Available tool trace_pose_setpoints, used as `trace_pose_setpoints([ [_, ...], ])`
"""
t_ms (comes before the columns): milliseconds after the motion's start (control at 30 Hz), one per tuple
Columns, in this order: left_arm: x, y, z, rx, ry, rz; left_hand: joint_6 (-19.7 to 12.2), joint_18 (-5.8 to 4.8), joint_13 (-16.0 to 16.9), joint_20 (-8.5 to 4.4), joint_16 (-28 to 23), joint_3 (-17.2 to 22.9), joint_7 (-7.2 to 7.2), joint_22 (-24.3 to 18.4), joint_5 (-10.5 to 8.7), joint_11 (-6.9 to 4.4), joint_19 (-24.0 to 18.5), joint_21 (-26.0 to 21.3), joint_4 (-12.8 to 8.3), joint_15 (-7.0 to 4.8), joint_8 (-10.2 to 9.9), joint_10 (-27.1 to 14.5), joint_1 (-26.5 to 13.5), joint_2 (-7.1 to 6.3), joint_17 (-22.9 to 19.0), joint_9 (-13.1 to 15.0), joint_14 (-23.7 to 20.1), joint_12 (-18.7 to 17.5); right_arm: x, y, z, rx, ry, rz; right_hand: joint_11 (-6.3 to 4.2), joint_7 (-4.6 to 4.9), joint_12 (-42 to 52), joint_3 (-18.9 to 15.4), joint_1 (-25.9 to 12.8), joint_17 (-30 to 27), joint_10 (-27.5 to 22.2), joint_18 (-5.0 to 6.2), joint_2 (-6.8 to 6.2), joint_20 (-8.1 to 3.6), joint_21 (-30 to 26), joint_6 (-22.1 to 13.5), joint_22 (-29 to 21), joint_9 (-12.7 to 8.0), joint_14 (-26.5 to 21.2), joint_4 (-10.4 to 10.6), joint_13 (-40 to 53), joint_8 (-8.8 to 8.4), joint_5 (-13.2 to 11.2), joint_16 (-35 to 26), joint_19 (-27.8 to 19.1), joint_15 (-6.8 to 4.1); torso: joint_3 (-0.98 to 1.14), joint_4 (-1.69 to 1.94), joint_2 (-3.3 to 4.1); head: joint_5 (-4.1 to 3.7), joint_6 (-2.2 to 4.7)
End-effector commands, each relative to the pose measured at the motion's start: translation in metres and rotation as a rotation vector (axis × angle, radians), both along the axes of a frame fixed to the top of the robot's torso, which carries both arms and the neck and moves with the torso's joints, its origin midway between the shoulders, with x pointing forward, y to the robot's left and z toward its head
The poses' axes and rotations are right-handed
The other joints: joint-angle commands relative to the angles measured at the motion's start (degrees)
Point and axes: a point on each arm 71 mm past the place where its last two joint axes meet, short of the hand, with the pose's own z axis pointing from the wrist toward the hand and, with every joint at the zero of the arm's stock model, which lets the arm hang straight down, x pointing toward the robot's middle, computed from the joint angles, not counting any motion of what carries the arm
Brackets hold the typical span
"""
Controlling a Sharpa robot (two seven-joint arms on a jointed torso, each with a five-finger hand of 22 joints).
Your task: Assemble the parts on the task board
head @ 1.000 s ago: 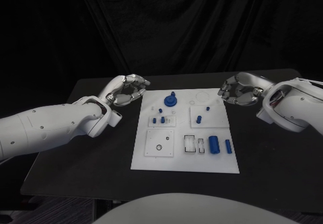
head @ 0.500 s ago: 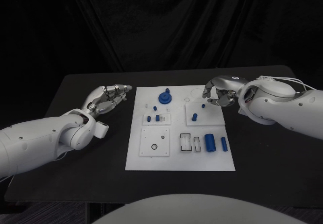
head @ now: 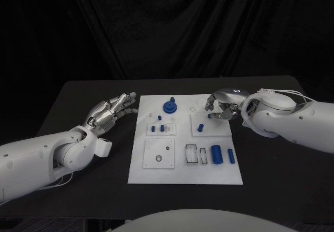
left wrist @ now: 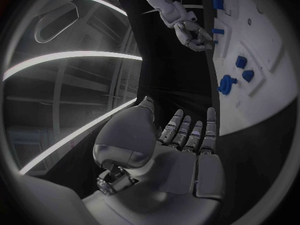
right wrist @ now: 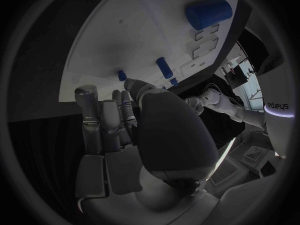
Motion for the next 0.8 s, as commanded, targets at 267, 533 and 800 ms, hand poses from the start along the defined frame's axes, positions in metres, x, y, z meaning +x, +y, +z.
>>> trace_pose_setpoints([
  [267, -0.022, -0.006, 0.027, -0.286, -0.144, -0.030, -3.12, 1.53, -0.29, 0.45, -2.87, -4.69, -0.42, -3.10, -0.26, -0.47, -1.26, -4.36, -0.29, -0.54, -0.41, -1.17, 2.13, 1.94, -0.40, -0.81, -1.70, -3.01, -0.003, 0.000, 0.000, 0.001, -0.013, 0.014, 0.12, 0.35, -0.67, -0.19, -0.73, -0.53, 0.55, 0.96, -0.55, 0.16, -0.15, -0.26, 4.06, -0.22, -0.25, 0.11, -0.78, -0.94, 0.12, -0.35, 0.17, 0.15, 0.06, -0.41, -0.42, 0.69, 1.83],
  [533, -0.029, -0.007, 0.030, -0.302, -0.135, -0.028, -5.63, 2.36, -0.50, -2.66, -6.48, -9.46, -1.88, -36.25, -0.24, -1.96, -4.46, -33.78, -1.41, -4.31, -0.63, -1.82, 5.32, 2.61, -1.02, -1.59, -3.83, -5.76, -0.003, 0.000, -0.001, -0.002, -0.014, -0.002, 0.22, 0.34, -1.08, -0.44, -1.18, -0.84, 0.42, 1.02, -0.79, 0.22, -0.62, -0.08, 3.93, -0.31, -0.37, 0.31, -1.38, -1.41, 0.27, -0.46, 0.05, 0.23, -0.01, -0.26, -0.49, 0.62, 1.81],
  [800, -0.032, -0.008, 0.031, -0.279, -0.144, -0.029, -10.87, -0.22, -1.02, -12.10, -9.49, -12.79, -5.57, -44.14, -0.18, -5.59, -2.93, -38.94, -5.37, -11.53, -1.15, -3.41, 5.65, 2.89, -1.80, -2.79, -5.09, -10.78, -0.001, -0.003, -0.003, -0.008, -0.011, -0.018, 0.38, 0.11, -1.44, -0.66, -1.43, -1.68, -0.09, 1.21, -0.95, 0.32, -1.91, 0.09, 3.58, -0.38, -0.90, 0.36, -1.85, -1.85, 0.33, -1.00, -0.53, 0.37, -0.17, -0.25, -0.55, 0.51, 1.51],
])
